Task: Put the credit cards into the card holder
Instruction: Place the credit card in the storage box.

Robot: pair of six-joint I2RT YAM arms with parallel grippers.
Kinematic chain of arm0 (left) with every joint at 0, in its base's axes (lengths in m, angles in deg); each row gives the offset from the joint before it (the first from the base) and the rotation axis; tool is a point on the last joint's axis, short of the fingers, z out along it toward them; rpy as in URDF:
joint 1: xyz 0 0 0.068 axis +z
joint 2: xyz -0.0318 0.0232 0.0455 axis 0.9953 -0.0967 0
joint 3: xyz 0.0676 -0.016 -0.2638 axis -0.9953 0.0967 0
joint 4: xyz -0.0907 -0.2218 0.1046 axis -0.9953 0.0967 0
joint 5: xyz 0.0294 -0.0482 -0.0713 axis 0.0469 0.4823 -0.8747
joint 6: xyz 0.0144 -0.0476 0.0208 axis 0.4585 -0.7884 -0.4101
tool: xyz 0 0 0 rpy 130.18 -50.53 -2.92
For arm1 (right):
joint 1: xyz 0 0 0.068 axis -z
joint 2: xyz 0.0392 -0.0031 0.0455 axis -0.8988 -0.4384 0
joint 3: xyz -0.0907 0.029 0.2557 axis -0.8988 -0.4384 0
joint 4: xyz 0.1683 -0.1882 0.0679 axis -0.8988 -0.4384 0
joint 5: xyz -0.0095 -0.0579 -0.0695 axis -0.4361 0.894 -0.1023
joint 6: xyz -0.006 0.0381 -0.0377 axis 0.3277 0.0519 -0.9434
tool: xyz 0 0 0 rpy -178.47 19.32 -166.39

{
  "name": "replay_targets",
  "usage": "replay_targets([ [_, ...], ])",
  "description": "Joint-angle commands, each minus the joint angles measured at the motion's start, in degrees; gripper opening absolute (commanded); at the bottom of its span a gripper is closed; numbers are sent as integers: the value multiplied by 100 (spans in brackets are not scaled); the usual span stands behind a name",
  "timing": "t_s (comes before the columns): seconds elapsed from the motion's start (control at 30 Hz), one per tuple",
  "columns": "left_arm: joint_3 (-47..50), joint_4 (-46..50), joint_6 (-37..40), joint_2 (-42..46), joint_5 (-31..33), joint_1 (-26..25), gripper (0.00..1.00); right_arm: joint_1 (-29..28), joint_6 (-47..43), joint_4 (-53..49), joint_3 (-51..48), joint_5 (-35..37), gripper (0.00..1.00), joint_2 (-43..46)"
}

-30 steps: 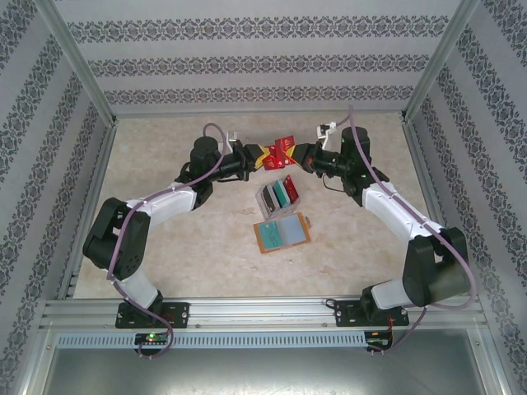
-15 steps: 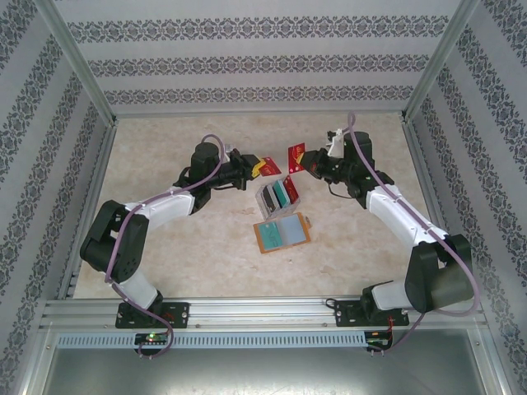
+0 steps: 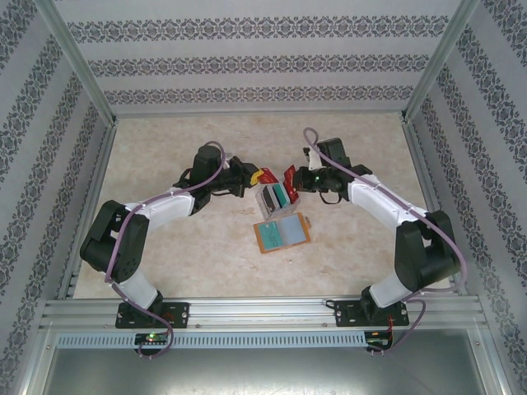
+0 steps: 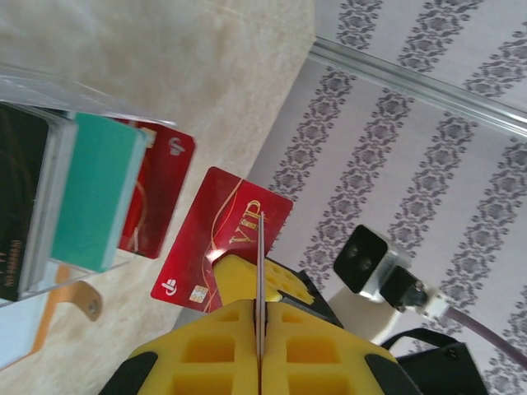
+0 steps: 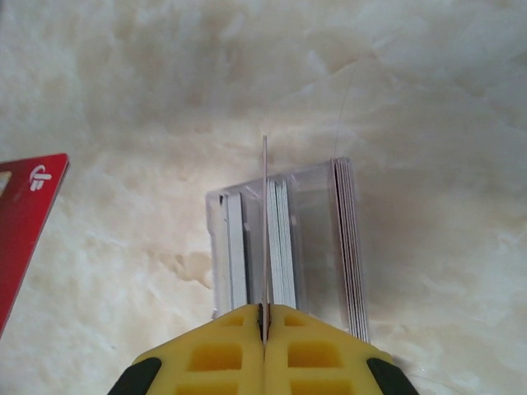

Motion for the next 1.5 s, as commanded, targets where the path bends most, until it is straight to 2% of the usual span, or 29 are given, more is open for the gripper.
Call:
replay_targets([
  [0.0,-169,518,412,146,76,-10,0,-175,-678,-276,259,631,3,-149],
  [0.3,-144,462,407,92,41,-10,0,-355,-980,-634,571,1312,4,-592],
  [0.6,-196,460,463,49,23,-10,0,-392,-1081,-814,740,1047,12,-829],
  [0.67,-196,389,518,58,14,-7,0,-399,-1047,-854,780,1031,15,-791],
  [0.73,-236,434,555,74,2,-6,0,-392,-1024,-856,782,1074,23,-735],
  [0.83,-305,546,659,91,1,-9,0,-370,-854,-904,787,1240,23,-547],
  [0.93,-368,483,787,94,-41,-6,0,-284,-482,-649,577,1131,24,3],
  [1.0,-405,404,911,111,-73,-6,0,-73,-63,-369,379,729,27,409],
  [1.1,-490,361,1069,135,-140,-8,0,352,623,10,235,-407,28,697],
  [1.27,-606,227,1241,171,-277,-15,0,469,1200,353,364,-1776,39,708],
  [1.33,-621,52,1268,172,-350,-14,0,468,1409,547,397,-2150,44,653],
  [1.47,-626,-264,1350,172,-478,-16,0,467,1837,927,391,-2574,47,468],
])
